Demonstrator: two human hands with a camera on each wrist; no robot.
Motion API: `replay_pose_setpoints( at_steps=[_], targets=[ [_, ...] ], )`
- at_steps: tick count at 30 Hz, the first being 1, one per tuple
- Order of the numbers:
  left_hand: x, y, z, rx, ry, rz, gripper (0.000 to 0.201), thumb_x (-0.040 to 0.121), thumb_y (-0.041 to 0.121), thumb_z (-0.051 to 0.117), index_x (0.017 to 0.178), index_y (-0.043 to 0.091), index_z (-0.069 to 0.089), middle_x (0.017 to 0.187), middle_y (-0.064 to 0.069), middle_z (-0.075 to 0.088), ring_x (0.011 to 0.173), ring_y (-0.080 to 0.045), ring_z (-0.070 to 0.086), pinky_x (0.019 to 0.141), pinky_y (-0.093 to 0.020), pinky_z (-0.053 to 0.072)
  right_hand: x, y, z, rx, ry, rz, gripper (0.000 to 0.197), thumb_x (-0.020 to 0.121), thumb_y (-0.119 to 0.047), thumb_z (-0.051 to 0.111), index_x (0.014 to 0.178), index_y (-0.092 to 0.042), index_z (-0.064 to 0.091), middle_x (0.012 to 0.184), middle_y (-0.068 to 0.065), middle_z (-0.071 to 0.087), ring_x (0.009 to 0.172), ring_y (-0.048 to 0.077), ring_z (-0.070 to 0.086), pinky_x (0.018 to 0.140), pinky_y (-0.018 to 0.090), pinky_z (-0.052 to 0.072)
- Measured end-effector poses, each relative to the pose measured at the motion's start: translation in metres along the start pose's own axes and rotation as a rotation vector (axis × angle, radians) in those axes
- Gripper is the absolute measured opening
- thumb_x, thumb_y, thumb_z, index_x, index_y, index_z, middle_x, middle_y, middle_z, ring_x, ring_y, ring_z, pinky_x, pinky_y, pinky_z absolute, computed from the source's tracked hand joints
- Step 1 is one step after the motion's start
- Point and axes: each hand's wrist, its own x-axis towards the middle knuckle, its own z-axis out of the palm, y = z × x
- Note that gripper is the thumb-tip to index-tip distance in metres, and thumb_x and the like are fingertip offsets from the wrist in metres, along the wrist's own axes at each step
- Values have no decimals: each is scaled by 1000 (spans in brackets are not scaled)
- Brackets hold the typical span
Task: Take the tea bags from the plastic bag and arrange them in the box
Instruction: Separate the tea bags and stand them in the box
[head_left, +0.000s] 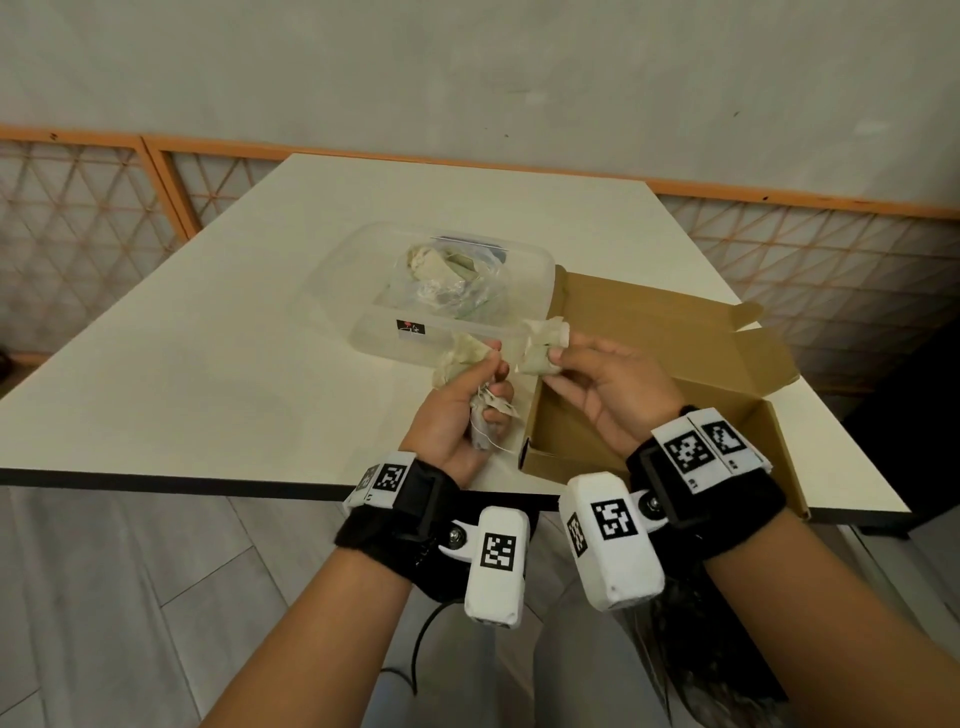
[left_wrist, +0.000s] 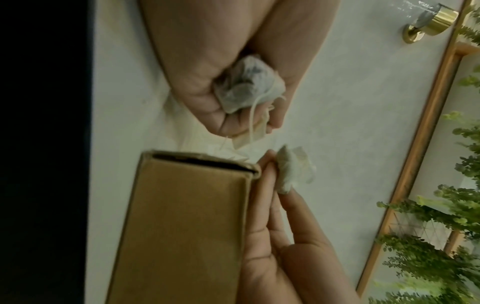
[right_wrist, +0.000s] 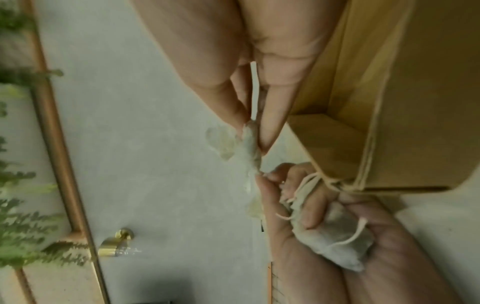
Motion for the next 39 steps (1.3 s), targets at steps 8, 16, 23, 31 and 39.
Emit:
replay_pose_setpoints(
  at_steps=[8, 16, 23, 31, 39],
  targets=[
    [-2, -4, 2, 253, -58, 73, 27, 79, 25, 70, 100, 12, 58, 64, 5, 48, 49, -1, 45, 35, -12, 35, 2, 6, 6, -29, 12, 42, 8, 87, 1, 56, 82, -3, 60, 89, 11, 67, 75, 14, 68, 73, 23, 57],
    [-6, -6, 6, 310, 44, 110, 12, 84, -1, 59, 84, 11, 59, 52, 2, 49, 37, -3, 42, 34, -14, 32, -6, -23, 2, -901, -46, -150, 39, 75, -33, 73, 109, -20, 60, 101, -4, 62, 93, 7, 60, 84, 22, 49],
    [-8, -6, 8, 285, 46, 118, 18, 84, -5, 56, 89, 12, 63, 57, 0, 46, 45, -3, 43, 34, -13, 31, 8, -46, -7, -1102, -37, -232, 6, 83, -20, 67, 86, -16, 70, 78, -6, 65, 76, 9, 58, 76, 20, 45],
    [-9, -4, 8, 251, -35, 66, 26, 73, 12, 64, 98, 13, 61, 60, 4, 47, 49, -2, 46, 33, -12, 35, 9, -91, -18, -1441, -181, -192, 6, 84, -18, 65, 85, -18, 71, 73, -8, 64, 65, 2, 55, 62, 10, 42],
    [-9, -3, 8, 198, -40, 48, 18, 76, 12, 61, 93, 15, 58, 61, 5, 49, 48, -1, 47, 34, -11, 33, 18, -81, -8, -1780, -323, -49, 15, 83, -26, 66, 94, -17, 72, 80, -8, 61, 76, 8, 51, 74, 23, 39]
  ],
)
